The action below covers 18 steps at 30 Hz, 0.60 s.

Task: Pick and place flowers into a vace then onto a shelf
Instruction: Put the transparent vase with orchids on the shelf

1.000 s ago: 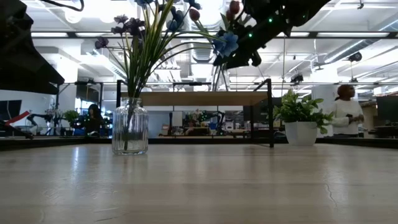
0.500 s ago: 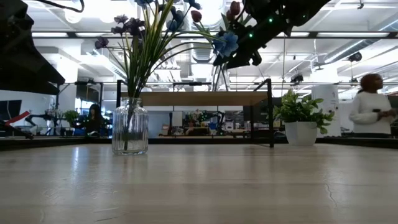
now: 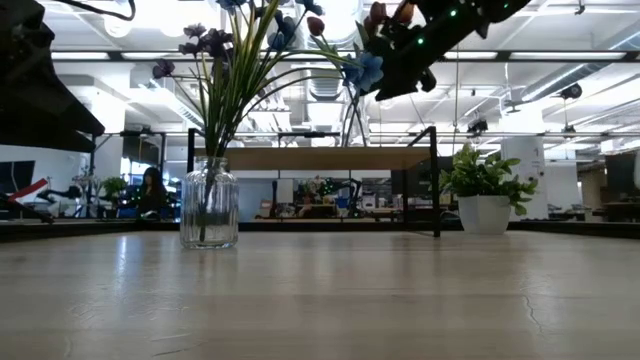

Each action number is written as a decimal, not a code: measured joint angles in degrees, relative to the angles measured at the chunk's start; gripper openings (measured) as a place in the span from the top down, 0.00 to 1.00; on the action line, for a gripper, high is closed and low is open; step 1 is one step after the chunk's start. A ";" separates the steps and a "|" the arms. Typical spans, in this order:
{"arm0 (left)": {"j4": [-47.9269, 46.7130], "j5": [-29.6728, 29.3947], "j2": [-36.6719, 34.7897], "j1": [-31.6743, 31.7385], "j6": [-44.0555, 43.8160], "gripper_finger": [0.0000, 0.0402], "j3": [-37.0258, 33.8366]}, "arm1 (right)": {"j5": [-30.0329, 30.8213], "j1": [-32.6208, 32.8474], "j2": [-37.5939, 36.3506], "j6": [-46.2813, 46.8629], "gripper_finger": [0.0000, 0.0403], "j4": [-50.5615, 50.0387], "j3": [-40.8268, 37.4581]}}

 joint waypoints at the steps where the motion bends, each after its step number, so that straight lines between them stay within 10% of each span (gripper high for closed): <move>1: -0.02 -0.02 0.00 0.00 0.00 0.64 0.00 | 0.04 0.26 -0.67 0.02 0.35 -1.18 0.00; 18: 19.93 -0.02 0.00 1.09 27.13 0.64 -0.17 | 0.05 15.51 -14.94 8.73 0.35 -24.08 -0.13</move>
